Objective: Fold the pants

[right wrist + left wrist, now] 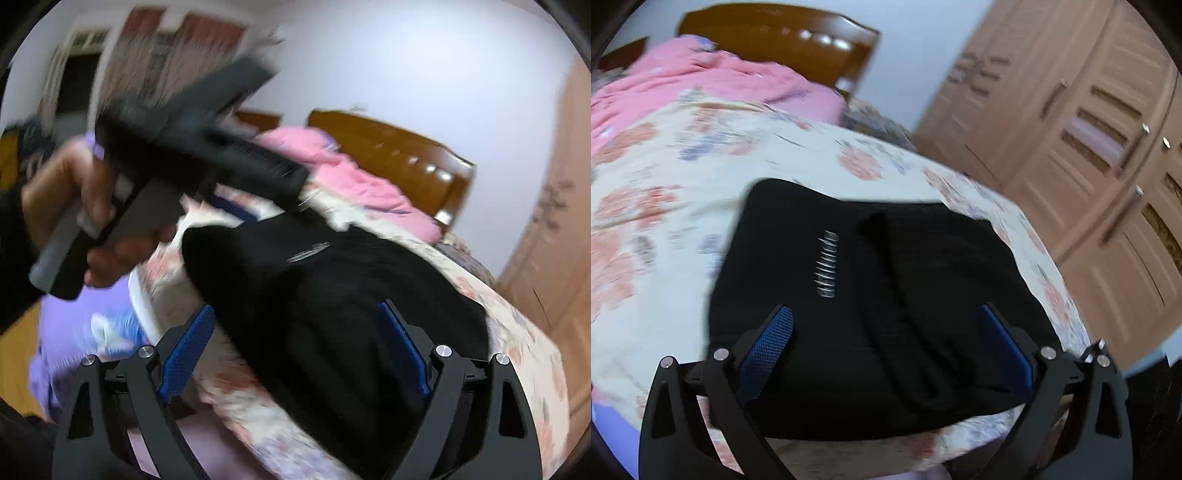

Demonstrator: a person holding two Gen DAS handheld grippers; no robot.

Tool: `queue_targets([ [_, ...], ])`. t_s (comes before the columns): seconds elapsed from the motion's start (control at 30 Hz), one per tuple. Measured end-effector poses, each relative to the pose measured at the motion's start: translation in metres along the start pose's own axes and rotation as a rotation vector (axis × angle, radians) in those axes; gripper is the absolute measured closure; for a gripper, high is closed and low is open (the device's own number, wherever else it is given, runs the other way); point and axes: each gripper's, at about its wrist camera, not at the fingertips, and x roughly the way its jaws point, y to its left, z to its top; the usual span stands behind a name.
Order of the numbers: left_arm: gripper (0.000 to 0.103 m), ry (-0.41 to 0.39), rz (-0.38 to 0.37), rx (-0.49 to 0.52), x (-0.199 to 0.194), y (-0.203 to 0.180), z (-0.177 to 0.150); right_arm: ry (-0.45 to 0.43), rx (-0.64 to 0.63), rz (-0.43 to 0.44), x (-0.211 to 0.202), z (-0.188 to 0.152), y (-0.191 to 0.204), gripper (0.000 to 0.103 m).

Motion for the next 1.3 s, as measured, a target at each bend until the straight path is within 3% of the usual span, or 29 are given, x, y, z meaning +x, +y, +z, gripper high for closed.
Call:
queue_targets([
  [0.1,0.003,0.079,-0.031,-0.017,0.02,-0.008,0.003,-0.026,0.136,-0.037,-0.02,-0.006,-0.028,0.018],
  [0.23,0.003,0.128,-0.022,-0.005,0.039,-0.016,-0.005,-0.012,0.321,-0.091,-0.029,-0.024,-0.08,0.017],
  [0.37,0.003,0.164,-0.046,0.046,0.053,-0.035,-0.011,0.004,0.471,-0.003,-0.022,-0.021,-0.113,0.022],
  [0.43,0.003,0.162,-0.048,0.028,0.056,-0.036,-0.008,0.072,0.431,-0.005,-0.007,-0.005,-0.119,0.029],
  [0.53,0.003,0.132,-0.157,-0.049,0.054,-0.025,-0.004,0.161,0.305,-0.046,0.026,0.017,-0.128,0.033],
  [0.67,0.003,0.1,-0.239,-0.088,0.052,-0.018,-0.003,0.344,0.243,-0.086,0.082,0.014,-0.145,0.033],
  [0.73,0.002,0.093,-0.244,-0.074,0.055,-0.019,-0.005,0.395,0.212,-0.019,0.099,0.008,-0.137,0.042],
  [0.8,0.002,0.085,-0.253,-0.081,0.056,-0.016,-0.007,0.394,0.146,0.034,0.107,0.01,-0.121,0.051],
  [0.9,0.002,0.078,-0.278,-0.102,0.057,-0.011,-0.006,0.403,0.098,0.137,0.112,0.018,-0.11,0.052],
  [0.97,0.002,0.081,-0.289,-0.102,0.059,-0.012,-0.004,0.419,0.153,0.2,0.118,0.015,-0.121,0.051],
  [1.07,0.002,0.09,-0.29,-0.091,0.066,-0.014,-0.001,0.377,0.239,0.309,0.117,0.008,-0.136,0.051],
  [1.2,0.003,0.082,-0.258,-0.018,0.07,-0.029,-0.001,0.346,0.298,0.344,0.113,0.005,-0.142,0.051],
  [1.3,0.015,0.11,-0.226,0.047,0.072,-0.034,-0.007,0.314,0.403,0.414,0.109,0.0,-0.157,0.05],
])
